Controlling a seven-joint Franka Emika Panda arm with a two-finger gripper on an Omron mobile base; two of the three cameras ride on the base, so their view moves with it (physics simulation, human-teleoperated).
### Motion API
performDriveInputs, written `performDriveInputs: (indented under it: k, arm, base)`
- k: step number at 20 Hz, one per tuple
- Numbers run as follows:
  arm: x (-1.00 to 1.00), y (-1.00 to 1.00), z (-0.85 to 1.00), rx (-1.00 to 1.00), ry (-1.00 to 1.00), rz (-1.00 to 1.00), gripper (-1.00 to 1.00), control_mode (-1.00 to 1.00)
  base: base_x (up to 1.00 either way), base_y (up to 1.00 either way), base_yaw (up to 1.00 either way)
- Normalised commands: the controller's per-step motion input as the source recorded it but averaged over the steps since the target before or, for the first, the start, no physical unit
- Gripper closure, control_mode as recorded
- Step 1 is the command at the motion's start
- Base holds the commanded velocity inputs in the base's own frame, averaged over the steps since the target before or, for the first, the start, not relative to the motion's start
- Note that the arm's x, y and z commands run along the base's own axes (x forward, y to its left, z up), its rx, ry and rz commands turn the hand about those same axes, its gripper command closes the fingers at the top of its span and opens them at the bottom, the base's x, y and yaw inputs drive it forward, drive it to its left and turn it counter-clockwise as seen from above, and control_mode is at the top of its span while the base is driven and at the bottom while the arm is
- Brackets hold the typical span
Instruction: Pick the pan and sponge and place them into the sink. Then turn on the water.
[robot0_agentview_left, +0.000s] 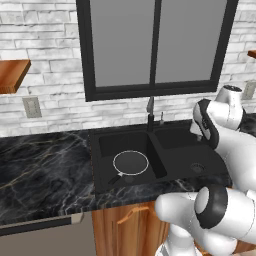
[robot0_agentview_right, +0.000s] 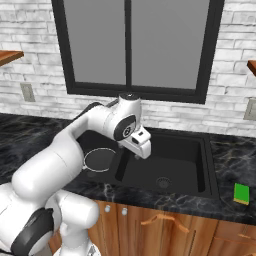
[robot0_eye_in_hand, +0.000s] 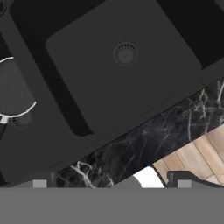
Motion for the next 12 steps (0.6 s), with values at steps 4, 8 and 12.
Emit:
performDriveInputs:
  k: [4, 8, 12]
  arm:
    - [0.00, -1.00, -0.20, -0.19, 0.00, 0.00, -1.00, -1.00]
    - [0.09, -0.94, -0.15, -0.25, 0.00, 0.01, -1.00, -1.00]
    - [0.00, -0.99, -0.06, -0.21, 0.01, 0.00, -1.00, -1.00]
  base:
    - [0.00, 0.00, 0.00]
    - [0.00, 0.00, 0.00]
    - [0.00, 0.00, 0.00]
